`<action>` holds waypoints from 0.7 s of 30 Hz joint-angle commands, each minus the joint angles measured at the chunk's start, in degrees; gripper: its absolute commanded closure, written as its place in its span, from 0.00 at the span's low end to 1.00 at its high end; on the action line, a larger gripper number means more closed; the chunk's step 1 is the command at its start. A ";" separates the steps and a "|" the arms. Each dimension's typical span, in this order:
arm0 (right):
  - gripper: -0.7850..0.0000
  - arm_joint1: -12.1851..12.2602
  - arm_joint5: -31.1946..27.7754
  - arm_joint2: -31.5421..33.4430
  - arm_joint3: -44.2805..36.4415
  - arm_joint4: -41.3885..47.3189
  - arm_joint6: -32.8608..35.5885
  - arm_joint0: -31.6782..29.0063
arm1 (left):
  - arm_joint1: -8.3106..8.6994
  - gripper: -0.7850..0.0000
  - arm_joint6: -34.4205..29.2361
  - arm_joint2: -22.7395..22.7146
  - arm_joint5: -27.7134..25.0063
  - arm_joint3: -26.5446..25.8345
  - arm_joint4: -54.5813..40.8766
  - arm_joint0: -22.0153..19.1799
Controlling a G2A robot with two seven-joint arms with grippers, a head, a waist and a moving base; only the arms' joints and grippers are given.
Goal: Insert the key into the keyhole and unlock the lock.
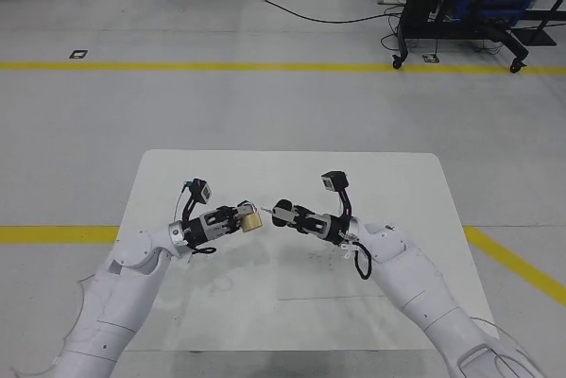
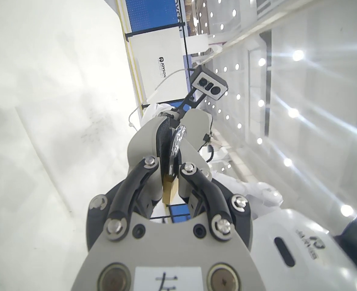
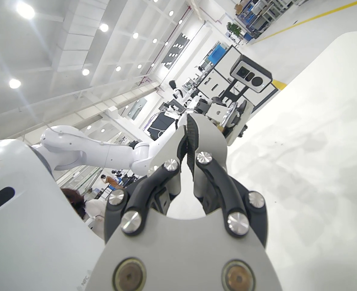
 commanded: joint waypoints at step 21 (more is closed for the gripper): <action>1.00 5.20 29.92 15.41 -39.78 -11.84 -6.98 -27.67 | -1.93 1.00 7.63 5.34 16.11 2.75 -5.47 -8.36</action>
